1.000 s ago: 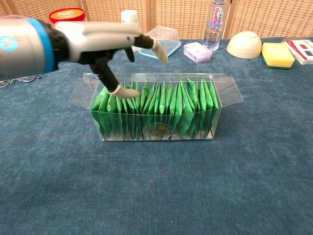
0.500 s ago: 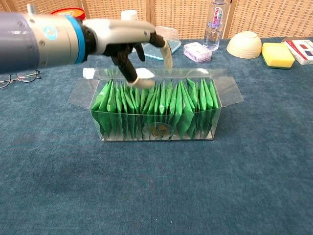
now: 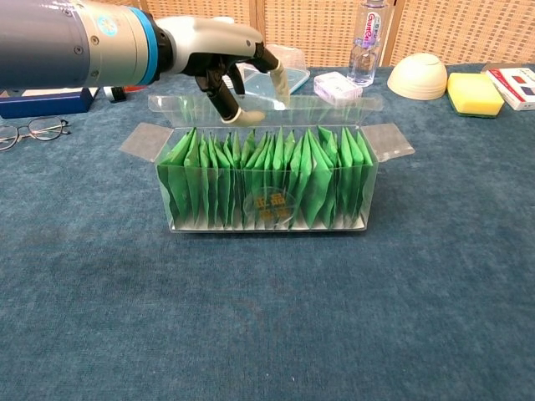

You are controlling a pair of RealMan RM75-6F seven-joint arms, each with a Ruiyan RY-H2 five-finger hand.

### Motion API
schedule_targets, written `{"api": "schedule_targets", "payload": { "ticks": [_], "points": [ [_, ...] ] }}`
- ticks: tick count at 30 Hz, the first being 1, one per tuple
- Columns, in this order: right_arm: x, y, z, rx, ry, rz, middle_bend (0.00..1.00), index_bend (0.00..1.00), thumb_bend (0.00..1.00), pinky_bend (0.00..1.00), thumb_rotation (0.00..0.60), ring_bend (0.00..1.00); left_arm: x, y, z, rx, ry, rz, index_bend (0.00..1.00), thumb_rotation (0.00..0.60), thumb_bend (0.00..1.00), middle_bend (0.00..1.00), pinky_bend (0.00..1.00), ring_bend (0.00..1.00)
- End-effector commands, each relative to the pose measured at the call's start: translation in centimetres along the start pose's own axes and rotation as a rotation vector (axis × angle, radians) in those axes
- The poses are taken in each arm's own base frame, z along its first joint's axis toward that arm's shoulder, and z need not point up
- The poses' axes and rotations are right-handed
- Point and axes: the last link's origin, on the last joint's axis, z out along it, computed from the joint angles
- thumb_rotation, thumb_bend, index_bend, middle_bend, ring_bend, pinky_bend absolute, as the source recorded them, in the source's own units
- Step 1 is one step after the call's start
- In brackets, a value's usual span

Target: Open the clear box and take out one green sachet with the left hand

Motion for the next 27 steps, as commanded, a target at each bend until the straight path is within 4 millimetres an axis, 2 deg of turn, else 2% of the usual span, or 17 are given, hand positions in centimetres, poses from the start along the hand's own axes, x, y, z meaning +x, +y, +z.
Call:
{"api": "schedule_targets", "payload": {
  "ticks": [1, 11, 18, 27],
  "points": [
    [0.1, 0.1, -0.1, -0.004, 0.001, -0.001, 0.17, 0.24, 0.67, 0.22, 0.424, 0.15, 0.4, 0.0, -0.3, -0.013, -0.003, -0.028, 0.3, 0.6, 0.48, 0.12, 0.2, 0.04],
    [0.1, 0.2, 0.1, 0.004, 0.001, 0.003, 0.17, 0.24, 0.66, 0.22, 0.424, 0.15, 1.2, -0.5, -0.7, -0.011, 0.019, -0.069, 0.3, 0.599, 0.49, 0.12, 0.2, 0.04],
    [0.1, 0.3, 0.2, 0.007, 0.001, 0.004, 0.17, 0.24, 0.66, 0.22, 0.425, 0.15, 1.3, -0.7, -0.5, -0.016, -0.012, -0.135, 0.3, 0.544, 0.5, 0.12, 0.2, 0.04],
    [0.2, 0.3, 0.2, 0.007, 0.006, 0.002, 0.17, 0.24, 0.66, 0.22, 0.424, 0.15, 1.1, -1.2, 0.1, 0.002, -0.033, -0.165, 0.4, 0.522, 0.55, 0.13, 0.21, 0.04]
  ]
}}
